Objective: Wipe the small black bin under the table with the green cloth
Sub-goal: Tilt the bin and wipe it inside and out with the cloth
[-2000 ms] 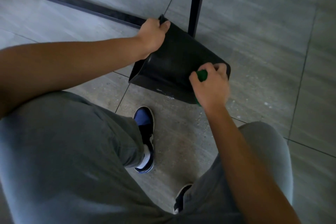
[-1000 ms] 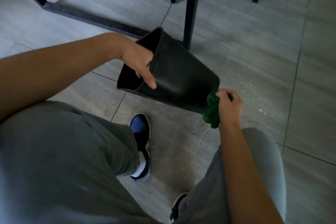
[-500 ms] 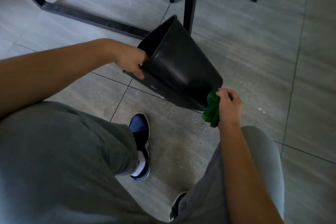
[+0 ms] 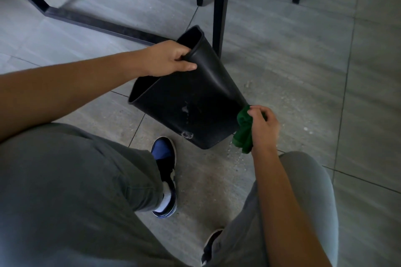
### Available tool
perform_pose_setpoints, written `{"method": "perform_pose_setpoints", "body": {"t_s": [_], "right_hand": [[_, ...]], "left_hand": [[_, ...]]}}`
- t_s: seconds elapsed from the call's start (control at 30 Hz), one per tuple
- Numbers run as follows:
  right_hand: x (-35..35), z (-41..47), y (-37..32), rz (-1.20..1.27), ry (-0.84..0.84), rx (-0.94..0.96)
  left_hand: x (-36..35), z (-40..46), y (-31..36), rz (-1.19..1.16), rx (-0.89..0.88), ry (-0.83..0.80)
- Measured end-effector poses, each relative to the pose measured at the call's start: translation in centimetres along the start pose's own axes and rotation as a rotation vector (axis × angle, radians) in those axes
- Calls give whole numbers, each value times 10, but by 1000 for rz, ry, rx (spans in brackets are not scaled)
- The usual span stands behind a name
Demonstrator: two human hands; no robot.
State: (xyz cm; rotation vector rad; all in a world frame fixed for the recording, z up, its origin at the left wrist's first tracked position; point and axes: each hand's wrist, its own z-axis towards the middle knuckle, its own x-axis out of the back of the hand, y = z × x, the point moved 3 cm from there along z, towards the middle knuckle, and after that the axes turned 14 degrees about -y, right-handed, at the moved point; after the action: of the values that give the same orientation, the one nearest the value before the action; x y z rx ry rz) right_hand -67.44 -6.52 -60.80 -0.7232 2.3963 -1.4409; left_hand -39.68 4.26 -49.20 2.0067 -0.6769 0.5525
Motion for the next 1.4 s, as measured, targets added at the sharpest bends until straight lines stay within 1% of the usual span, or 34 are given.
{"method": "perform_pose_setpoints", "body": {"t_s": [0.07,0.1,0.13,0.23,0.27,0.3,0.33,0.43,0.47,0.63,0.73,0.8,0.93,1.0,1.07,1.2,1.27,1.4], "right_hand": [[1,3,2,14,8,-4],[1,3,3,32,11,-10],[2,3,4,58,15,-18],[0,2,5,144,12,-48],[-1,2,4,177,1,-58],[-2,1,5,205,-12,-64],[-3,1,4,222,-24,-65],[-2,2,2,207,-52,-33],[-1,2,1,209,-55,-16],[0,5,2,266,-1,-14],[2,11,7,223,28,-43],[-1,15,10,161,2,-44],[-12,19,19,64,-20,-47],[-16,20,21,33,-16,-61],[-13,24,21,24,13,-62],[-1,25,21,-62,139,-68],[-5,16,34,-99,139,-88],[-35,-7,59,-307,95,-93]], "left_hand": [[-4,0,0,-183,-17,-48],[-7,-1,0,-273,-21,-116],[-10,-3,-1,-314,-19,-196],[-22,-6,-1,-287,27,-437],[-26,-6,-1,-283,52,-477],[-30,-5,-2,-279,74,-482],[-33,-4,-3,-270,87,-440],[-30,2,-7,-237,72,-139],[-30,3,-7,-254,72,-64],[-31,10,-15,-368,129,96],[-33,12,-20,-447,169,163],[-36,13,-23,-512,187,158],[-42,15,-23,-663,194,48],[-45,16,-21,-748,208,27],[-45,17,-22,-761,225,62],[-39,12,-35,-714,298,138],[-38,11,-41,-738,335,156],[-36,11,-40,-769,339,173]]}}
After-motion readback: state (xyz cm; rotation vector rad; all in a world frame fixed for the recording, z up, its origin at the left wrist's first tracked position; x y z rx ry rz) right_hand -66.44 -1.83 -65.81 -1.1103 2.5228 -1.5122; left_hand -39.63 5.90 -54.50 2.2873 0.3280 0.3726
